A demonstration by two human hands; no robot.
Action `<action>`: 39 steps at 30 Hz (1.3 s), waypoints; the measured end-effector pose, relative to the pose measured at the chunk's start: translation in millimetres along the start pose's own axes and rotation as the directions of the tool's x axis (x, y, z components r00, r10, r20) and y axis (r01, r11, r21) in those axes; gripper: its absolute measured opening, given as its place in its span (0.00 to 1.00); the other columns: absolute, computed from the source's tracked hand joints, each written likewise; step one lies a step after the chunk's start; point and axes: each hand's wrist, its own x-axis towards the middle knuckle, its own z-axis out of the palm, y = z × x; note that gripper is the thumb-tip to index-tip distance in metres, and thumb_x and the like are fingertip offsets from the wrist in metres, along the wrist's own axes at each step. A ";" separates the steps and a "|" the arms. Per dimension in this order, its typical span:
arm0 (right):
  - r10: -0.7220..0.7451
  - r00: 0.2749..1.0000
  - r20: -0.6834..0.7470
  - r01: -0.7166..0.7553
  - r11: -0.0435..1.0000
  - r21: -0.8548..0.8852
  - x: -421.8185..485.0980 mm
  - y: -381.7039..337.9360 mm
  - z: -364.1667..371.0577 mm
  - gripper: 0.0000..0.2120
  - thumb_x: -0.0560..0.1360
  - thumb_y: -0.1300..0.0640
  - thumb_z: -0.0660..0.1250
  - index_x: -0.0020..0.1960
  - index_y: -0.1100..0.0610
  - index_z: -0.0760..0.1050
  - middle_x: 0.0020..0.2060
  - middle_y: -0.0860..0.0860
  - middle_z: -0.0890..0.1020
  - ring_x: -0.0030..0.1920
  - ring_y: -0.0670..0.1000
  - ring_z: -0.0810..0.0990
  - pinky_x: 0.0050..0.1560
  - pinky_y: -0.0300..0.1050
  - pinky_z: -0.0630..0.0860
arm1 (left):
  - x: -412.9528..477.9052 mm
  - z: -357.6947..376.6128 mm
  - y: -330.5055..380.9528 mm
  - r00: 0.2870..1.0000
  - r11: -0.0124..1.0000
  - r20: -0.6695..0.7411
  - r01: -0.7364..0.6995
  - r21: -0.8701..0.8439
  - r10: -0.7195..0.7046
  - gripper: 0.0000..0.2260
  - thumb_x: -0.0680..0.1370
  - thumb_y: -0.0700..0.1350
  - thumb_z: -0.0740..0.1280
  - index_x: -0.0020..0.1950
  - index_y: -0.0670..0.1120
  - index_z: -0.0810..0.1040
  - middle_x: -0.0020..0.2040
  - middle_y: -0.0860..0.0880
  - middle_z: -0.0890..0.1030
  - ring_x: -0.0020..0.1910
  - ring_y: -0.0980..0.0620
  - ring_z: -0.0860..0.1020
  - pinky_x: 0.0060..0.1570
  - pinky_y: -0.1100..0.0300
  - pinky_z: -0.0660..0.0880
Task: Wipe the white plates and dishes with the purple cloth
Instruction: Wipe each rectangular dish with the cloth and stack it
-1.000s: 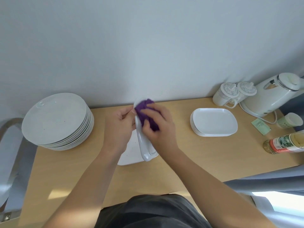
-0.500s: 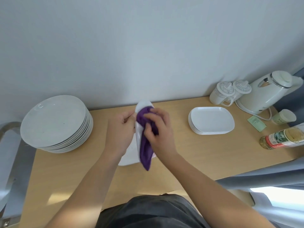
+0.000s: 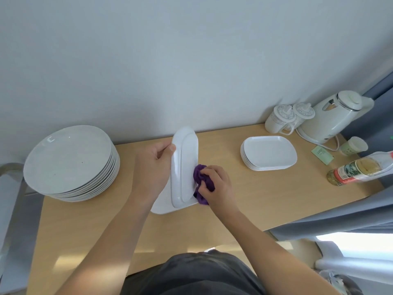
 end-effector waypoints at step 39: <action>0.625 0.780 -0.016 -0.546 0.694 0.469 92.2 179.3 -209.0 0.14 0.76 0.61 0.60 0.49 0.43 0.77 0.34 0.54 0.77 0.37 0.49 0.72 0.44 0.50 0.75 | 52.3 245.2 -15.4 0.979 0.935 -0.143 0.183 0.303 -0.145 0.09 0.78 0.46 0.69 0.56 0.47 0.84 0.48 0.55 0.83 0.45 0.54 0.81 0.53 0.54 0.78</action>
